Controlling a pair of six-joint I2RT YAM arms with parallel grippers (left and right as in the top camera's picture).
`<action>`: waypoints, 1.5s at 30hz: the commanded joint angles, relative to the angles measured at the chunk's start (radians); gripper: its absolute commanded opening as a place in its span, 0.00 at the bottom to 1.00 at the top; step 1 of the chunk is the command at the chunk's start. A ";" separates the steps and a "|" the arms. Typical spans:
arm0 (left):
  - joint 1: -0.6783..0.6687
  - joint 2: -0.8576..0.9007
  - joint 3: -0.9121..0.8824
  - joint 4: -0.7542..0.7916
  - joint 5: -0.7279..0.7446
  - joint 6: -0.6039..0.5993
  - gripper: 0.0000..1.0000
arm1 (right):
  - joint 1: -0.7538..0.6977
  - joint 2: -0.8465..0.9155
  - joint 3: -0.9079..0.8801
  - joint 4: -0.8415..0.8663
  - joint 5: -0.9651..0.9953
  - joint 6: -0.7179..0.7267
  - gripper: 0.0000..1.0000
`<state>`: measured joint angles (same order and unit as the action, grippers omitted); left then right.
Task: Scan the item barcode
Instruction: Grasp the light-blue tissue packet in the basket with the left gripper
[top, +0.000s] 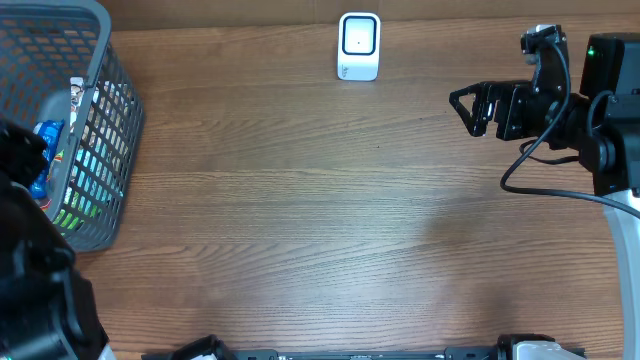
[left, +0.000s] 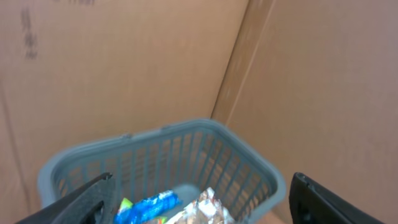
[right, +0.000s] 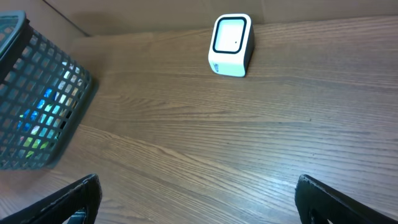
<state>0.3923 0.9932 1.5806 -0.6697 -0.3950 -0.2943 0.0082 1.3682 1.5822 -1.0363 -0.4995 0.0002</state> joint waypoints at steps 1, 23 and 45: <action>0.009 0.150 0.178 -0.017 0.015 0.103 0.81 | 0.003 0.004 0.027 -0.007 -0.023 -0.001 1.00; 0.345 1.259 1.104 -0.884 0.419 0.002 0.77 | 0.003 0.004 0.027 -0.018 -0.027 -0.001 1.00; 0.204 1.456 1.032 -1.020 0.264 0.035 0.72 | 0.003 0.004 0.027 -0.027 -0.026 -0.001 1.00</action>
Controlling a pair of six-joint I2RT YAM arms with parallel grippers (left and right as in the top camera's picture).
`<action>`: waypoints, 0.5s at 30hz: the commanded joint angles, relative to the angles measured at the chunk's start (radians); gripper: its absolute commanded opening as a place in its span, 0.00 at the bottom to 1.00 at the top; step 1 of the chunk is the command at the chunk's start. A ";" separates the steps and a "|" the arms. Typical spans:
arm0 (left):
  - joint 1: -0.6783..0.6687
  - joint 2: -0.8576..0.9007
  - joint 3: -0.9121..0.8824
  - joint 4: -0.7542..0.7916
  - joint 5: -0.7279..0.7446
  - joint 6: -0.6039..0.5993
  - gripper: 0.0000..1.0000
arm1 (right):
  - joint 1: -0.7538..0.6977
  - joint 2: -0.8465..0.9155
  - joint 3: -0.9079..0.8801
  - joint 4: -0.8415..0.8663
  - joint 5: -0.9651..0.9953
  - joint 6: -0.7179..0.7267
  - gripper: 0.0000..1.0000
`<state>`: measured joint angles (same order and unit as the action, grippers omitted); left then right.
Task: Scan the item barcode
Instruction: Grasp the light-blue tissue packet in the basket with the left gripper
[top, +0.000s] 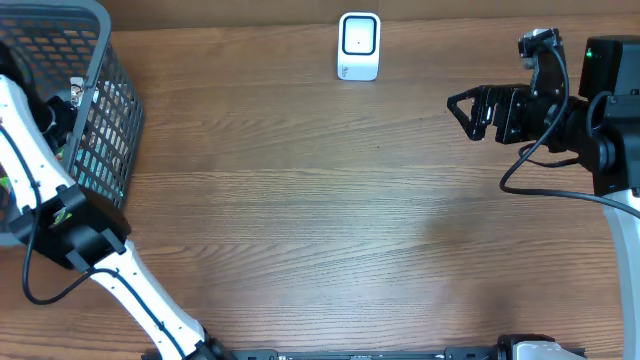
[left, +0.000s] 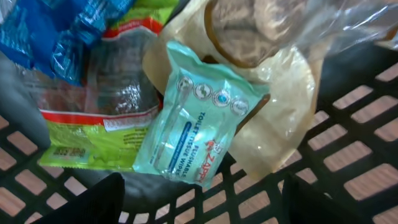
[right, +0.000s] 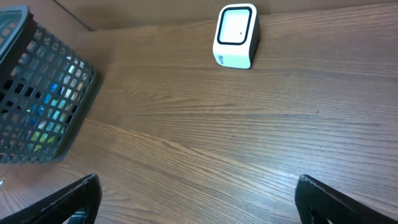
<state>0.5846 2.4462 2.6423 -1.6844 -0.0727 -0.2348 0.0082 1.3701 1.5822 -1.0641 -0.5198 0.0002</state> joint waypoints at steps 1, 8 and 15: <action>0.018 0.003 -0.044 -0.005 -0.057 -0.024 0.72 | 0.003 0.002 0.027 -0.001 -0.006 -0.001 1.00; 0.021 0.003 -0.141 0.051 -0.057 -0.026 0.72 | 0.003 0.003 0.027 -0.001 -0.006 -0.001 1.00; 0.016 0.003 -0.306 0.212 -0.027 0.000 0.72 | 0.003 0.022 0.027 -0.002 -0.006 -0.001 1.00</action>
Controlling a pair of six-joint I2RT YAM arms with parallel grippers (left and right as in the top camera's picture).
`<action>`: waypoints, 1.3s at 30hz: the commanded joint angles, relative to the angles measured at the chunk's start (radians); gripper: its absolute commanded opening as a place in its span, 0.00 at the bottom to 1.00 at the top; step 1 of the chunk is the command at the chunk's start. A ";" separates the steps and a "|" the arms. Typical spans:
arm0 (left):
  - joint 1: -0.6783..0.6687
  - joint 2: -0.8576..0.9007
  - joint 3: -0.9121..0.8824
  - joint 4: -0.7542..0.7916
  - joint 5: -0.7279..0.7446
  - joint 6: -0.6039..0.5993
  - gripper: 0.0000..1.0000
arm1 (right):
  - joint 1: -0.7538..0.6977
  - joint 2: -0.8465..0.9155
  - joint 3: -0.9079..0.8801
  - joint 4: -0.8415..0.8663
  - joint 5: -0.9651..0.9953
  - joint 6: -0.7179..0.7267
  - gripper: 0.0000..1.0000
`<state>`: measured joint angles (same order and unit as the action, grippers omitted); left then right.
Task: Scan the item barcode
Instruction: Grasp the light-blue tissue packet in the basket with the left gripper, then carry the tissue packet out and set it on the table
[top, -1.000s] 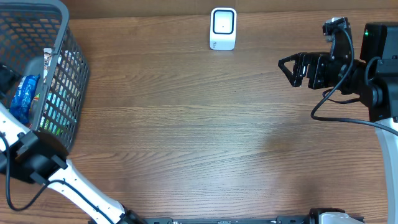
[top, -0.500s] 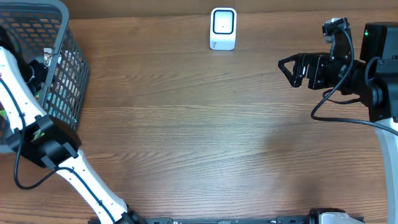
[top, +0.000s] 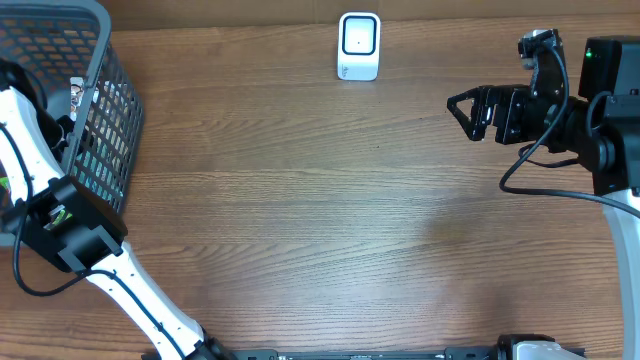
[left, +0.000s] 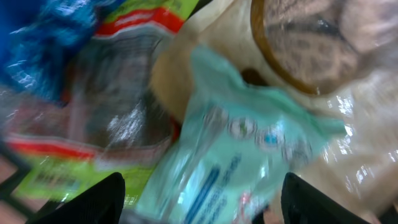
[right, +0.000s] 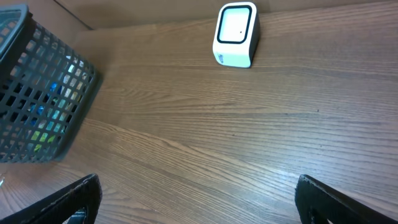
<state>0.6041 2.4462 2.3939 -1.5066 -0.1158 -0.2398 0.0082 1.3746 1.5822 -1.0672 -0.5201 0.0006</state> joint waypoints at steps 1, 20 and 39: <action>-0.003 0.003 -0.076 0.051 0.026 0.008 0.70 | 0.003 0.022 0.027 0.002 -0.006 -0.001 1.00; 0.000 -0.008 0.090 -0.076 0.046 -0.011 0.04 | 0.003 0.040 0.027 0.007 -0.006 -0.001 1.00; -0.003 -0.494 0.467 -0.183 0.093 -0.030 0.04 | 0.003 0.040 0.027 0.010 -0.025 -0.001 1.00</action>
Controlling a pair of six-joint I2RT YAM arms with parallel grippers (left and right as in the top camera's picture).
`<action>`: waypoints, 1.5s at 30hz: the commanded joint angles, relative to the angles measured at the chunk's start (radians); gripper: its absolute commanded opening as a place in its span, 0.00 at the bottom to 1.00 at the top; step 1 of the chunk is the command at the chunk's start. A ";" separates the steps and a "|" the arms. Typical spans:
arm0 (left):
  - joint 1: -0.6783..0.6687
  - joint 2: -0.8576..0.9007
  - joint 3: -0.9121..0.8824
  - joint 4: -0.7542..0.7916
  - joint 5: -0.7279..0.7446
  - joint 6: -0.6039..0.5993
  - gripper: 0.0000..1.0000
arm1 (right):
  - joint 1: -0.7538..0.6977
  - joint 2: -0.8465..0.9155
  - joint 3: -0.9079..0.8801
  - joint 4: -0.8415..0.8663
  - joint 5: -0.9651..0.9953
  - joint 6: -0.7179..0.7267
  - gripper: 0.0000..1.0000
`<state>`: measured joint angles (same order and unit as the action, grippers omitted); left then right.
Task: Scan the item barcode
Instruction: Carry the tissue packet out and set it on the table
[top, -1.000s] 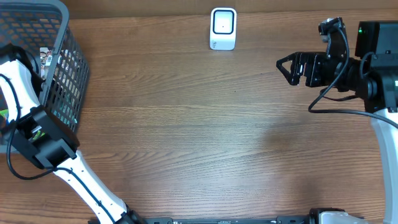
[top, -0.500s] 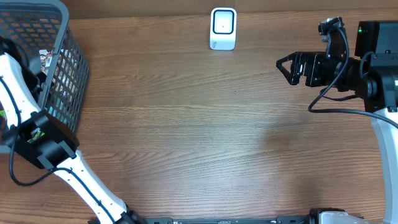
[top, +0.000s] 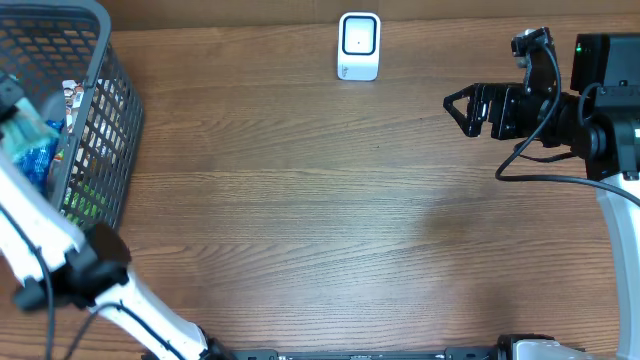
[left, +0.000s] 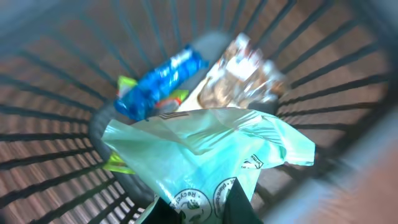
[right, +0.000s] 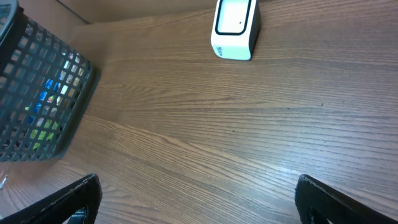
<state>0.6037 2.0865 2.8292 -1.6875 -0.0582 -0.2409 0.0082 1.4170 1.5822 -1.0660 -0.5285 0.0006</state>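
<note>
A mint-green pack of wipes (left: 205, 155) hangs over the inside of the grey mesh basket (left: 311, 56), and my left gripper (left: 202, 208) is shut on its lower edge. From overhead the pack (top: 22, 130) shows at the basket's left side. The white barcode scanner (top: 359, 45) stands at the table's far edge, its window facing up. My right gripper (top: 455, 100) hovers open over the right side of the table, with nothing between its fingers (right: 68, 199). The scanner (right: 235, 28) lies far ahead of it.
Down in the basket (top: 100, 120) lie a blue packet (left: 165, 81), a clear bag of baked goods (left: 242, 81) and a green-edged packet. The basket (right: 37, 99) sits at the table's left end. Wood tabletop (top: 320, 200) lies between basket, scanner and right arm.
My left gripper was open, low among the packets and right over the wipes pack. Now it is shut on the pack and higher in the basket. The right gripper has barely shifted.
First my left gripper was open above the basket. Then it was down inside, open over the mint-green wipes pack, and then closer still. Now it holds the pack raised above the other packets. The right gripper stayed open near the table's right side throughout.
</note>
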 joint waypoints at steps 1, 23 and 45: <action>-0.002 -0.158 0.032 -0.002 0.060 -0.029 0.04 | 0.003 -0.003 0.027 0.009 -0.016 -0.001 1.00; -0.712 -0.069 -0.780 0.188 0.230 0.020 0.04 | 0.003 -0.002 0.027 0.022 -0.011 -0.002 1.00; -0.810 0.143 -0.803 0.187 0.174 0.015 0.69 | 0.003 -0.001 0.027 0.020 0.003 -0.002 1.00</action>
<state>-0.2317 2.2318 1.9026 -1.4597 0.1261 -0.2588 0.0082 1.4170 1.5822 -1.0504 -0.5304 0.0002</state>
